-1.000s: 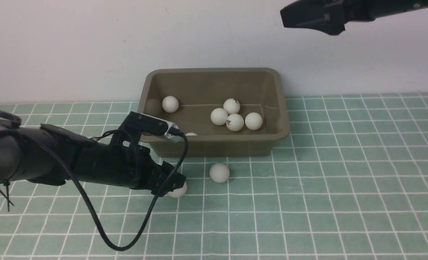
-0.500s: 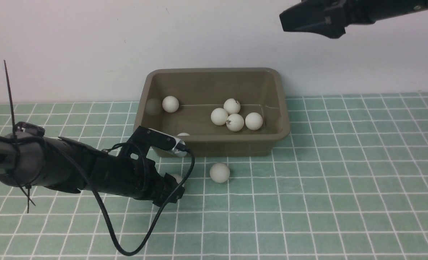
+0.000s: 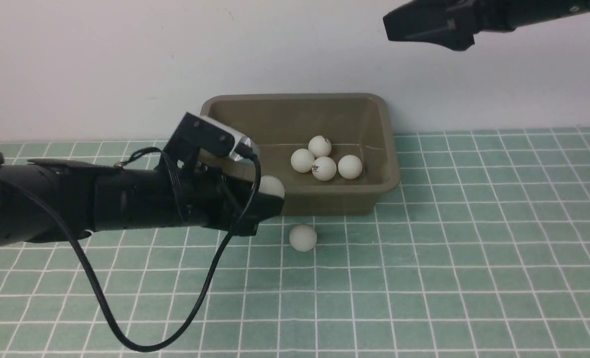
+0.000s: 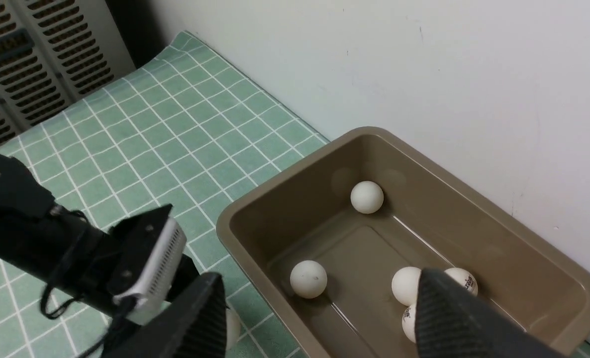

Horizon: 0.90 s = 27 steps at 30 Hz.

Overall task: Put the table tennis balls in the box on the green coffee tablecloth.
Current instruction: 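Drop the ball into the bin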

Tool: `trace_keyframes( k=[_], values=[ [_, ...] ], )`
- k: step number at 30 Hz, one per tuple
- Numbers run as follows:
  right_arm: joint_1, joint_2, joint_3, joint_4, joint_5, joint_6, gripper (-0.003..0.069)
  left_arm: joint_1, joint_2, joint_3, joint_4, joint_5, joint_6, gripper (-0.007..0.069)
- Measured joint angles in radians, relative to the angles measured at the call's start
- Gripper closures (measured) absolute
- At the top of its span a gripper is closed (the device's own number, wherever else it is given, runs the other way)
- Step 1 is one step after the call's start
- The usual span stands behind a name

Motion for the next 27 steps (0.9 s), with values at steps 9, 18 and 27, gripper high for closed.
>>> trace_keyframes(
  k=[9,18,27],
  values=[
    [0.000,0.000,0.000,0.000,0.002,0.000,0.0198,0.000,0.105,-0.201,-0.017,-0.158,0.149,0.0275],
    [0.000,0.000,0.000,0.000,0.005,0.000,0.0198,0.000,0.346,-0.440,-0.022,-0.226,0.103,0.0215],
    [0.000,0.000,0.000,0.000,0.012,0.000,0.0198,0.000,0.317,-0.443,0.039,-0.282,-0.057,0.0139]
  ],
)
